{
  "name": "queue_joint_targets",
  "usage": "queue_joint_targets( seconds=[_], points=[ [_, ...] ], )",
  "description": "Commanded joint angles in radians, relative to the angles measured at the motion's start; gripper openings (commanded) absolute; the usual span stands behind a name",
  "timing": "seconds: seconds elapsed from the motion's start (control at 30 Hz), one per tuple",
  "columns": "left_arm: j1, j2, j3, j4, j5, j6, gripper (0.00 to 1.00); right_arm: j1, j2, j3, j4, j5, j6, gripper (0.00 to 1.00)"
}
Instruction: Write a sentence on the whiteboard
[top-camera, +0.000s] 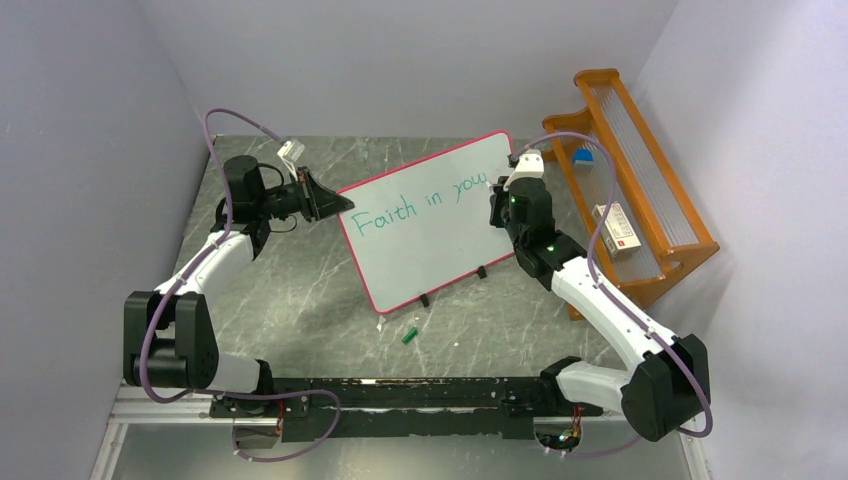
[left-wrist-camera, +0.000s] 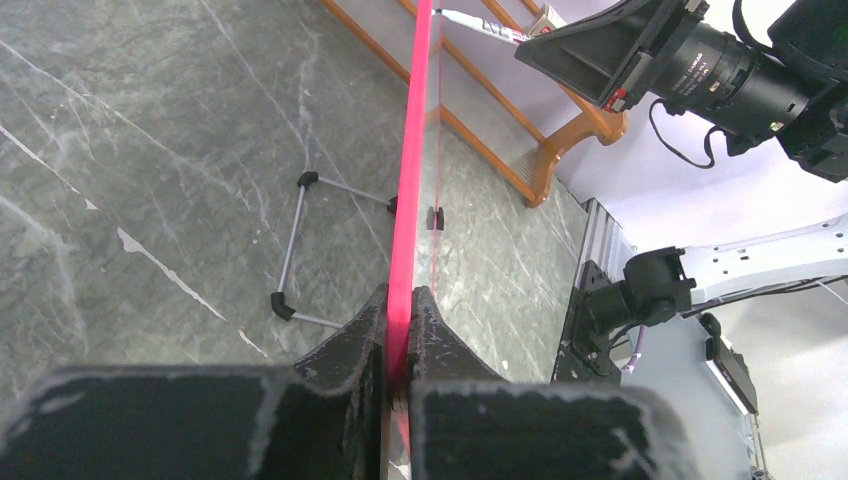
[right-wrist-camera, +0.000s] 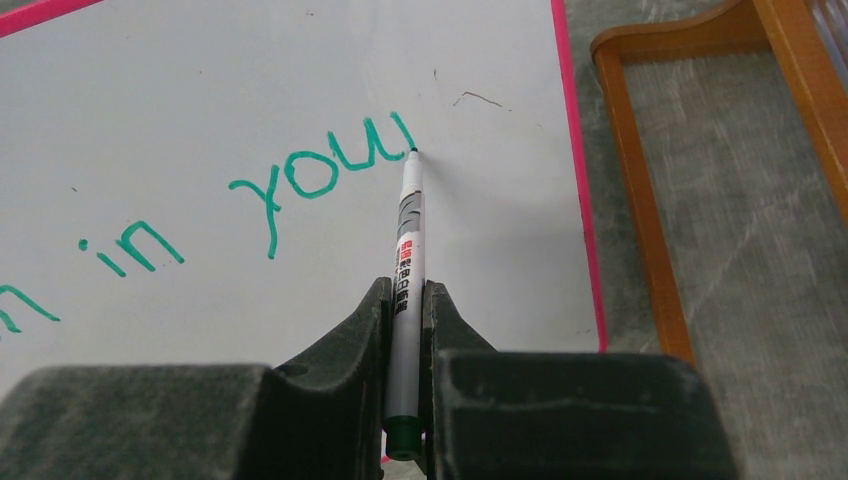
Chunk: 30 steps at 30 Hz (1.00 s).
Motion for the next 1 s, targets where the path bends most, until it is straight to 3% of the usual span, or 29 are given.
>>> queue_joint_targets(
  seconds=[0.0,0.97],
  points=[
    [-0.025,0.027,-0.013,-0.087,-0.025,0.067,0.05,-0.008,-0.005,-0.007,-0.008,-0.009,0.011,0.0],
    [-0.025,0.031,-0.011,-0.088,-0.024,0.069,0.05,-0.018,0.041,0.07,0.051,-0.009,-0.017,0.0]
  ],
)
